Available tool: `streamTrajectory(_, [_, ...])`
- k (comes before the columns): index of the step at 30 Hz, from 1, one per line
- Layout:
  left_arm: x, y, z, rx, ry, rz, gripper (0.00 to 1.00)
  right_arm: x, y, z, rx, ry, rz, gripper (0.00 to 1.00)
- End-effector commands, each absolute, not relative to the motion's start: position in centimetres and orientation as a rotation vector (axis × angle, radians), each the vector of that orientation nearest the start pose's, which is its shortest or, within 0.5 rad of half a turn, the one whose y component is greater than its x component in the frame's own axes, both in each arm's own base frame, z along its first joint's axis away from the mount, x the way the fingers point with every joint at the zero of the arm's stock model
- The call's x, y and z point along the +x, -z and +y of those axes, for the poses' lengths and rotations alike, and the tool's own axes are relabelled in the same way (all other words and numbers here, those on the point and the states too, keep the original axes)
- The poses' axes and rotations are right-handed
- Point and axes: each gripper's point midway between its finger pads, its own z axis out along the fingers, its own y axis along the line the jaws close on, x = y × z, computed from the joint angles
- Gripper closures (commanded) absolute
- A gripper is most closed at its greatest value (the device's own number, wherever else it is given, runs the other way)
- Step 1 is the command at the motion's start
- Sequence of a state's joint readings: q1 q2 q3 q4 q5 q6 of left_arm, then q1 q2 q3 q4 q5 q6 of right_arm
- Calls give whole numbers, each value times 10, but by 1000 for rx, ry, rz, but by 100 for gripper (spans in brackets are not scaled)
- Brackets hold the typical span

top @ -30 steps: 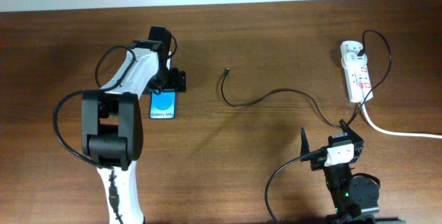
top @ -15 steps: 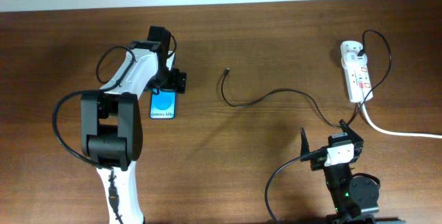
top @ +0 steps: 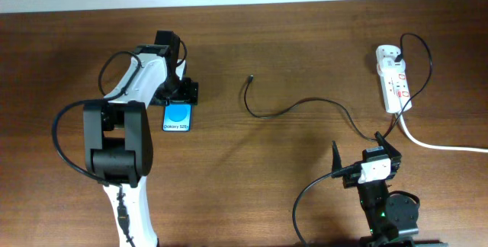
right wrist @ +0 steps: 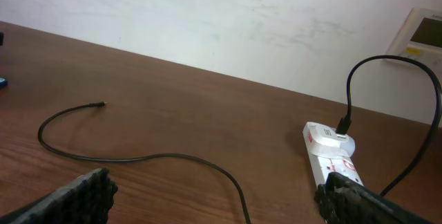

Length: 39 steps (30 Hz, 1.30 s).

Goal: Plug charger to phone and switch on socket
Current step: 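Grasp the phone's top edge with the left gripper and lift it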

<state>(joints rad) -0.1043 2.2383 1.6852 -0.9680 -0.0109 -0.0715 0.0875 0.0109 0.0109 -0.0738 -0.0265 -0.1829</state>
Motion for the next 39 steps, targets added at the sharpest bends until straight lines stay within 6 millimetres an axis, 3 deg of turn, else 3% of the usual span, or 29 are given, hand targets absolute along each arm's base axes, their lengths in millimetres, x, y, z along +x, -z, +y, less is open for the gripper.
streamTrajectory(1, [410,38,-40,-11,-26,3193,9,245,-156,27,-240,41,1629,2])
streamTrajectory(7, [416,38,-43,-7,-10,3169,11,245,-156,27,-240,41,1629,2])
streamTrajectory(11, [410,38,-43,-5,-13,3192,17,245,-156,27,-240,41,1629,2])
streamTrajectory(15, [407,38,-42,-6,-15,3207,30,245,-156,27,-240,41,1629,2])
streamTrajectory(20, [404,34,-42,-9,-11,3224,34,245,-156,27,-240,41,1629,2])
streamTrajectory(23, [413,17,-43,-11,-5,3215,36,245,-156,27,-240,41,1629,2])
streamTrajectory(27, [433,-21,-46,-28,9,3173,38,245,-156,27,-240,41,1629,2])
streamTrajectory(33, [456,-72,-70,-21,219,3092,46,245,-156,27,-240,41,1629,2])
streamTrajectory(37, [458,-83,-73,-99,249,3085,48,245,-156,27,-240,41,1629,2])
streamTrajectory(39, [457,-85,-85,-96,353,3085,50,245,-156,27,-240,41,1629,2])
